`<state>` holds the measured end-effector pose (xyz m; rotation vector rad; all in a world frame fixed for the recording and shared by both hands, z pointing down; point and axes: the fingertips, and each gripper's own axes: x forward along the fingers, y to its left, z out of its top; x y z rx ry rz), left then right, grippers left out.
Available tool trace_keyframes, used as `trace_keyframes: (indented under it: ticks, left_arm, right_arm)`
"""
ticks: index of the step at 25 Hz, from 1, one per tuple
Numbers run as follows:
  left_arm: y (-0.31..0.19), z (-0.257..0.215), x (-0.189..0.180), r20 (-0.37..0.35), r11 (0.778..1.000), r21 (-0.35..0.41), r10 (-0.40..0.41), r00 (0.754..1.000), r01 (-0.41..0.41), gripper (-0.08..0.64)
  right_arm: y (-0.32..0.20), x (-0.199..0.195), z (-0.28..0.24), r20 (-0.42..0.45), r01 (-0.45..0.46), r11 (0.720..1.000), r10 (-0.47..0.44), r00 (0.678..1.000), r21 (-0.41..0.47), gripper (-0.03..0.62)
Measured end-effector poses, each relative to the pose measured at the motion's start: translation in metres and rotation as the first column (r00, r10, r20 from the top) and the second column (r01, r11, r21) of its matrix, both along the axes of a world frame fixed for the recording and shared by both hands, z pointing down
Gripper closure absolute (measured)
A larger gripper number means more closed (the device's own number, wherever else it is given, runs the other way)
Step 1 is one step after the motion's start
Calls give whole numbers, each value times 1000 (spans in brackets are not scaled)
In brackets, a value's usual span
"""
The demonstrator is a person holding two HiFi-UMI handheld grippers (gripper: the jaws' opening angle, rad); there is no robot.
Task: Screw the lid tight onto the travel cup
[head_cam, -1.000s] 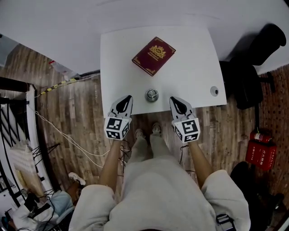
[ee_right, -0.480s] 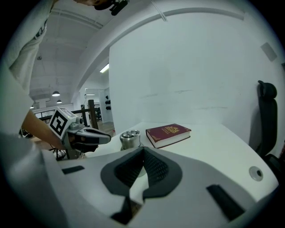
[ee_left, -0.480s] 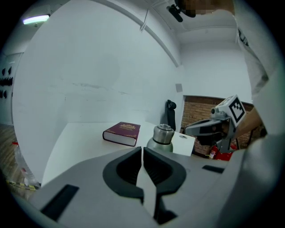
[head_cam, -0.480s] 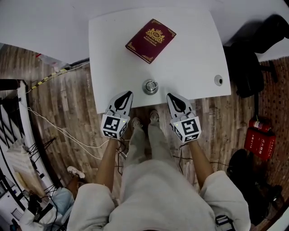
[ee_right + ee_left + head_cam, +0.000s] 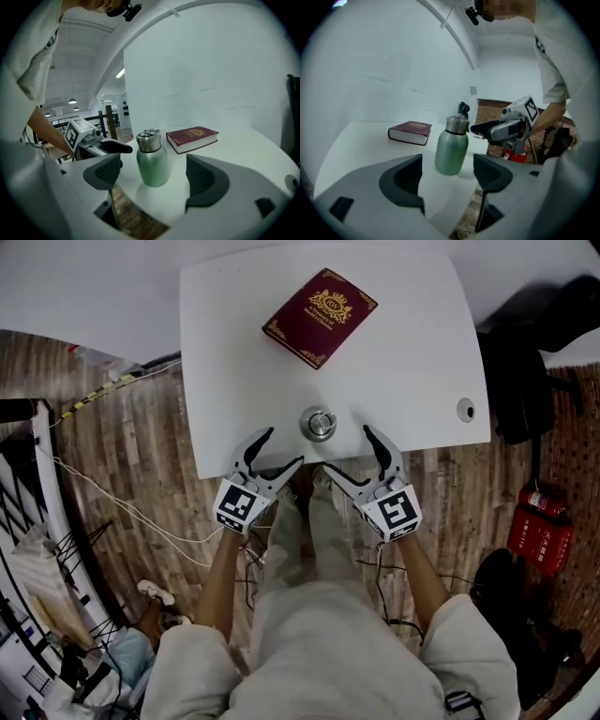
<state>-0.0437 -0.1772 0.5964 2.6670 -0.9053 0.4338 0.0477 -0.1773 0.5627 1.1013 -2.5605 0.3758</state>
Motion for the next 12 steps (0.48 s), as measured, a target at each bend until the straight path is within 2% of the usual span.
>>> trace_keyframes:
  ticks: [3, 12]
  left_arm:
    - [3, 5, 9, 11, 998, 9, 59, 998, -59, 225]
    - [-17, 9, 34, 5, 992, 41, 121, 993, -121, 225]
  right_arm:
    - [-3, -5, 0, 19, 27, 1000, -27, 999, 9, 173]
    - [-27, -28, -8, 29, 121, 990, -123, 992, 69, 210]
